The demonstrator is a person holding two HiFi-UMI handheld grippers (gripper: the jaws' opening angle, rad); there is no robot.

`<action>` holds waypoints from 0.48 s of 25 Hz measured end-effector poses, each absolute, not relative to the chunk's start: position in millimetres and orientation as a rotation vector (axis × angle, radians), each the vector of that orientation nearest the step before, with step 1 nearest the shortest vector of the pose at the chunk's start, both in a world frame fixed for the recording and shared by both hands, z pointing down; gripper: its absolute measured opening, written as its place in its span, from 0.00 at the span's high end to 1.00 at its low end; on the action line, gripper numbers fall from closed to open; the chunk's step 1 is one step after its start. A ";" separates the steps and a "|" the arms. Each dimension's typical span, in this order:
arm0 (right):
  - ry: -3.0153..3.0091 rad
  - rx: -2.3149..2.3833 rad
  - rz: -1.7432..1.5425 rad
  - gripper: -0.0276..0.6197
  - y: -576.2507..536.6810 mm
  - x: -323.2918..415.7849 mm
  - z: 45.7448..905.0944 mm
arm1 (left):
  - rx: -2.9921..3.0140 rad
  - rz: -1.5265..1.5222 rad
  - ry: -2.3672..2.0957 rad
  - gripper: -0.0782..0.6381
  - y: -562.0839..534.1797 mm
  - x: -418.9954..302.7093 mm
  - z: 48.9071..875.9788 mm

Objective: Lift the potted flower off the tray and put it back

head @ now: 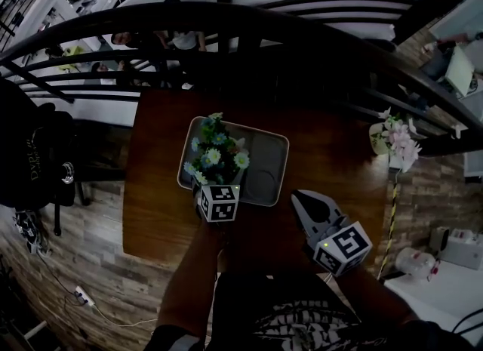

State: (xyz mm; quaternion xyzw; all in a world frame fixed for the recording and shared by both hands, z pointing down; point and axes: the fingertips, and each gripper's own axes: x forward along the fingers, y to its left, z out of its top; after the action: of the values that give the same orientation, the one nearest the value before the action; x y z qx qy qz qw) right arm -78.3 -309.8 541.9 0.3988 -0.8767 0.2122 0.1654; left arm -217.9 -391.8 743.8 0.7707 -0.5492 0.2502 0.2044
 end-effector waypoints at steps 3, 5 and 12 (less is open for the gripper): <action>-2.515 1.140 0.584 0.97 -309.8 -70.8 534.0 | 2.151 0.679 -1.556 0.21 -387.1 -217.6 738.6; -2.522 1.146 0.571 0.97 -309.7 -64.3 527.4 | 2.150 0.660 -1.573 0.21 -382.6 -216.3 732.0; -2.542 1.134 0.552 0.97 -296.7 -44.2 510.3 | 2.132 0.616 -1.621 0.21 -351.2 -210.5 704.9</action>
State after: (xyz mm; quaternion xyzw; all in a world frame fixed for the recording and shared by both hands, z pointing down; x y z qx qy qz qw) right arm -44.2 -296.7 510.3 0.3950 -0.8855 0.1924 0.1512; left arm -210.5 -351.2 704.9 0.7609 -0.5784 0.2199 0.1953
